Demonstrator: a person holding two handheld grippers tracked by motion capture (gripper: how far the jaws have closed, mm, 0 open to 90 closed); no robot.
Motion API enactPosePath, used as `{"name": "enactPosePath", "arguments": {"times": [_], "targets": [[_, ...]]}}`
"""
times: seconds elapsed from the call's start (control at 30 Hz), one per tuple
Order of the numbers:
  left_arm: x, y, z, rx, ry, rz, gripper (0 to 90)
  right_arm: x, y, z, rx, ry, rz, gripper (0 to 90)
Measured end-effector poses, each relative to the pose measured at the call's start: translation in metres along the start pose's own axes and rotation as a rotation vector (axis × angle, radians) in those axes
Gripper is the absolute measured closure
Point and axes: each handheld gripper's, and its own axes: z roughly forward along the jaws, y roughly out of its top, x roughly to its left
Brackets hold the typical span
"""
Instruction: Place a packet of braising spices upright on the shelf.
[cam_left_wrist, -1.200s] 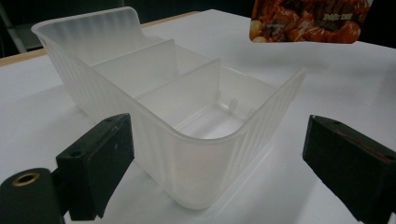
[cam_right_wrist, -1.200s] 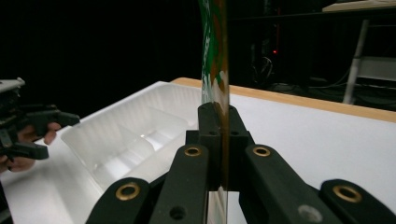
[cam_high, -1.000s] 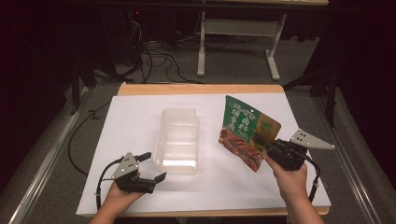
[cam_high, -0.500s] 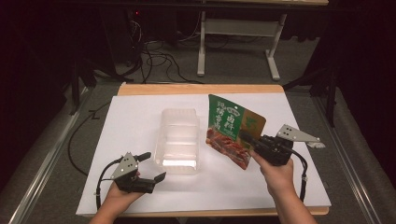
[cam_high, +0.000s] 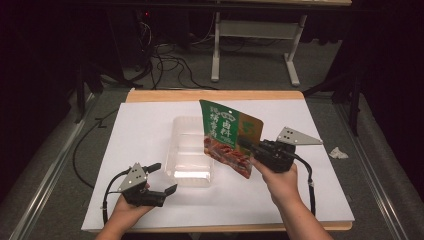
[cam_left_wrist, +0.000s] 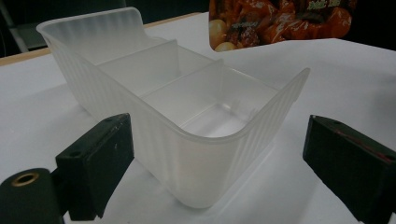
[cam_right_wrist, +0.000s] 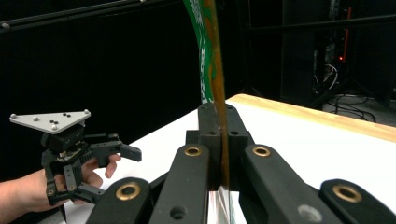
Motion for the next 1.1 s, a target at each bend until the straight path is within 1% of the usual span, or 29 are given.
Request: {"name": "enactPosePath", "arguments": {"times": [0.07, 0.1, 0.17, 0.23, 0.27, 0.3, 0.37, 0.57, 0.67, 0.7, 1.1], "targets": [[0.0, 0.0, 0.0, 0.0, 0.0, 0.0, 9.3, 0.001, 0.0, 0.002, 0.001, 0.003, 0.003, 90.0], [0.0, 0.0, 0.0, -0.002, -0.001, -0.002, 9.3, 0.003, 0.001, 0.005, 0.001, 0.008, -0.004, 90.0], [0.0, 0.0, 0.0, 0.002, -0.003, 0.003, 9.3, 0.008, 0.001, 0.013, 0.003, 0.02, -0.009, 90.0], [-0.001, 0.0, 0.0, 0.002, -0.002, 0.003, 9.3, 0.009, 0.001, 0.016, 0.005, 0.024, -0.01, 90.0], [-0.001, 0.0, 0.0, 0.001, -0.002, 0.004, 9.3, 0.013, 0.0, 0.023, 0.009, 0.032, -0.014, 90.0], [-0.001, 0.0, 0.0, 0.001, -0.002, 0.004, 9.3, 0.013, 0.0, 0.023, 0.009, 0.032, -0.014, 90.0], [-0.001, 0.0, 0.0, 0.001, -0.003, 0.004, 9.3, 0.017, -0.002, 0.032, 0.01, 0.05, -0.013, 90.0], [-0.001, 0.0, -0.001, -0.002, -0.002, 0.005, 9.3, 0.022, -0.005, 0.047, 0.017, 0.065, -0.012, 90.0], [-0.001, 0.0, -0.001, -0.003, -0.004, 0.004, 9.3, 0.024, -0.007, 0.053, 0.02, 0.071, -0.023, 90.0], [-0.001, 0.0, -0.001, -0.004, -0.004, 0.004, 9.2, 0.025, -0.007, 0.058, 0.021, 0.076, -0.03, 90.0], [-0.001, 0.0, -0.001, -0.008, -0.005, 0.002, 9.2, 0.03, -0.011, 0.074, 0.019, 0.088, -0.027, 90.0]]}}
